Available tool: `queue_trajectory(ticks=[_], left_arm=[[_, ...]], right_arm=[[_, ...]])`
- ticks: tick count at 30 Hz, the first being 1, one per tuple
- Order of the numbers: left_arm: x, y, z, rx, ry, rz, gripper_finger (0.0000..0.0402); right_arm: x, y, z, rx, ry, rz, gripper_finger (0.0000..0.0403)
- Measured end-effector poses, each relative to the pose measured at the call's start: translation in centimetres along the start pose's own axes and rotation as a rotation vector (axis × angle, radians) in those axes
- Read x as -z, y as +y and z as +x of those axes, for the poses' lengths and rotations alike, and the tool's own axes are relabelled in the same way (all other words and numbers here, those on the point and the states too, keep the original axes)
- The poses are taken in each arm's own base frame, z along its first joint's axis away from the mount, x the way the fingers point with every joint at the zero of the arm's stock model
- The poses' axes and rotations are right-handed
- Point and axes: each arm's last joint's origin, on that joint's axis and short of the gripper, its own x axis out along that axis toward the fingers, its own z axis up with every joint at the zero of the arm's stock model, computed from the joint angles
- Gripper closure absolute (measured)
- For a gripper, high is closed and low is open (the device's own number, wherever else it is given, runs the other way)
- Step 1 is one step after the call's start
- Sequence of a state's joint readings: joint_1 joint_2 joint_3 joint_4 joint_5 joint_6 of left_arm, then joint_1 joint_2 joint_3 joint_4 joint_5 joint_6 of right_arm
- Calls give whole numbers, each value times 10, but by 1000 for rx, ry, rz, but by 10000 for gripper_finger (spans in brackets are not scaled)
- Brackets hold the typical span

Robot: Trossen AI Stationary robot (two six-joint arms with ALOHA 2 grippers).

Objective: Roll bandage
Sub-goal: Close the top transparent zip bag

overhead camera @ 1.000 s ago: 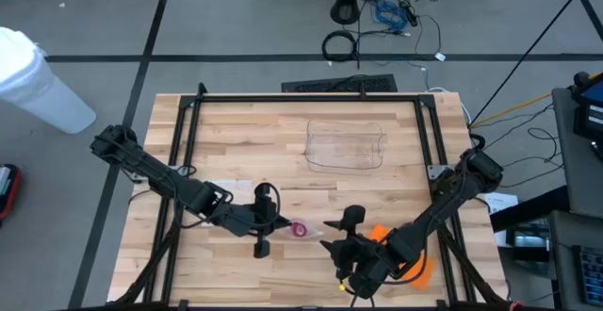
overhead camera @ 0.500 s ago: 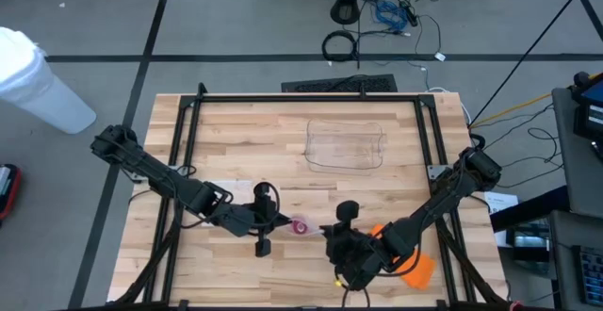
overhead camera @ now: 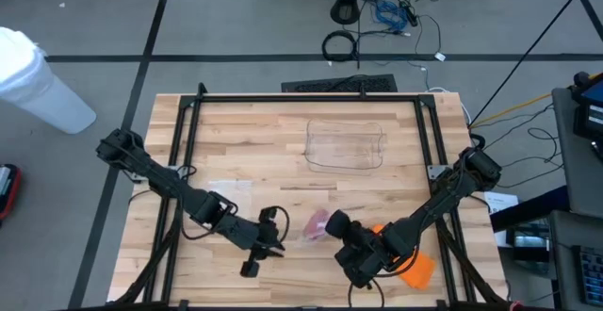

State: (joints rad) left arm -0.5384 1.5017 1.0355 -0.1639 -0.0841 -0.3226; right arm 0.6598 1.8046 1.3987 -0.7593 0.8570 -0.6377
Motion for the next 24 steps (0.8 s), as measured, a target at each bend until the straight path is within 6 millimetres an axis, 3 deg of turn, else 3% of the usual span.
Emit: queue_trajectory(ticks=[7,10,13,18,24], left_arm=[[-8,5,-6,-149,-63,164,313],[-9,9,-6,-229,-71,221,313],[-11,13,-6,-250,-70,238,313],[-12,18,-6,-266,-71,230,313],[-16,33,-5,-300,-65,248,313]], right_arm=[[-19,-12,-4,68,-186,-96,403],[-20,-10,-3,-23,-255,50,403],[-14,-6,0,-96,-202,217,394],[-1,6,0,-213,-72,380,349],[4,12,-1,-292,0,605,258]])
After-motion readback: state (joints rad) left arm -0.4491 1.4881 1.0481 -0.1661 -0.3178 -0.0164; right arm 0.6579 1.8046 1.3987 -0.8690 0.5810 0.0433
